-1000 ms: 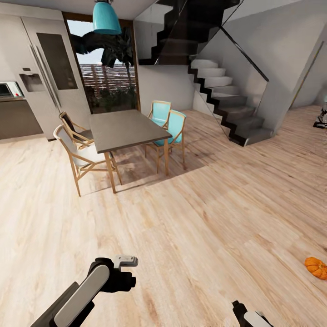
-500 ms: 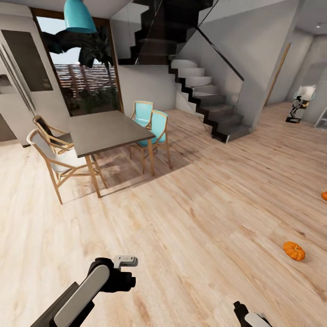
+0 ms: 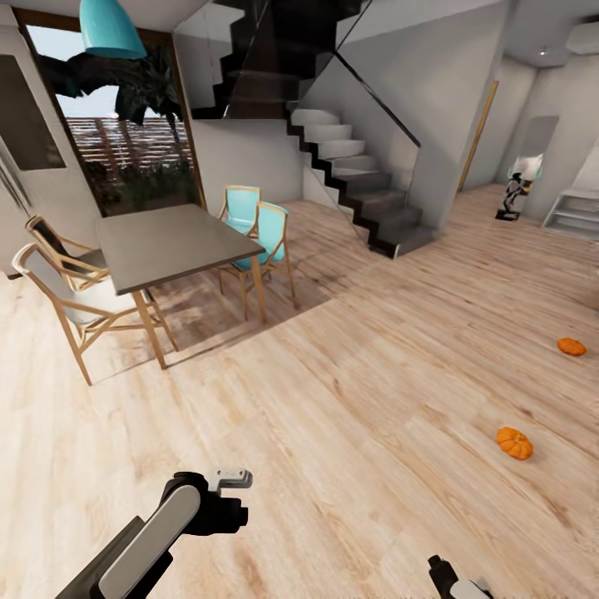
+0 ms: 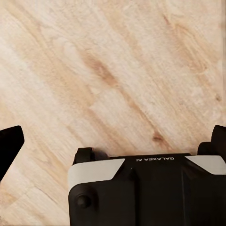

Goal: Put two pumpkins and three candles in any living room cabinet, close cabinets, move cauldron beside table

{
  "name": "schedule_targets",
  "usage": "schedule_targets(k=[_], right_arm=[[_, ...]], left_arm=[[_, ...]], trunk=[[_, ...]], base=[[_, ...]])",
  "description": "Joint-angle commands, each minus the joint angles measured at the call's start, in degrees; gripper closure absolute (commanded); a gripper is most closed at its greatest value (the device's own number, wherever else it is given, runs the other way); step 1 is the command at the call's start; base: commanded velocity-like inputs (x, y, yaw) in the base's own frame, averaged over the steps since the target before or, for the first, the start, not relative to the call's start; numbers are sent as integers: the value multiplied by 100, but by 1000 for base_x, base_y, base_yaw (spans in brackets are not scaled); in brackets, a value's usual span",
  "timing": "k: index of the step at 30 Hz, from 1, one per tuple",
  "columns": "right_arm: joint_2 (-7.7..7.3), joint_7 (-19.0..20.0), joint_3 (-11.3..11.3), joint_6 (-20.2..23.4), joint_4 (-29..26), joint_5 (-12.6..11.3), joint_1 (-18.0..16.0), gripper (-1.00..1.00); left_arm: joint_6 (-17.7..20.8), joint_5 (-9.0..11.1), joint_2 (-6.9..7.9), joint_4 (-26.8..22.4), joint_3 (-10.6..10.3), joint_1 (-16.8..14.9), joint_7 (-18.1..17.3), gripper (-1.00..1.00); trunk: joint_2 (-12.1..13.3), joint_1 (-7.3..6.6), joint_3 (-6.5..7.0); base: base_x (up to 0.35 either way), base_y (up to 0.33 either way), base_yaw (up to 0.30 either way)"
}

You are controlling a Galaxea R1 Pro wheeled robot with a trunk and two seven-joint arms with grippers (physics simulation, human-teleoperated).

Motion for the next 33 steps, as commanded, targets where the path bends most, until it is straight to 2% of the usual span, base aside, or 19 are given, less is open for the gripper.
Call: schedule_targets(k=[1, 6, 23, 33], right_arm=[[0, -30, 51, -48, -13, -54, -2, -100], [12, -29, 62, -138, -13, -35, -2, -100], [-24, -45, 35, -123, -24, -107, -2, -100], [-10, -49, 35, -127, -24, -103, -2, -100]], left_arm=[[12, 51, 4, -7, -9, -6, 60, -100], [12, 52, 4, -7, -9, -6, 60, -100], [12, 52, 4, -7, -23, -6, 60, -100], [12, 51, 4, -7, -26, -6, 60, -100]], trunk=[[-3, 0, -2], [-3, 0, 13], [-3, 0, 15], [-3, 0, 15]], base=[[0, 0, -200], [0, 0, -121], [5, 0, -3], [275, 0, 0]])
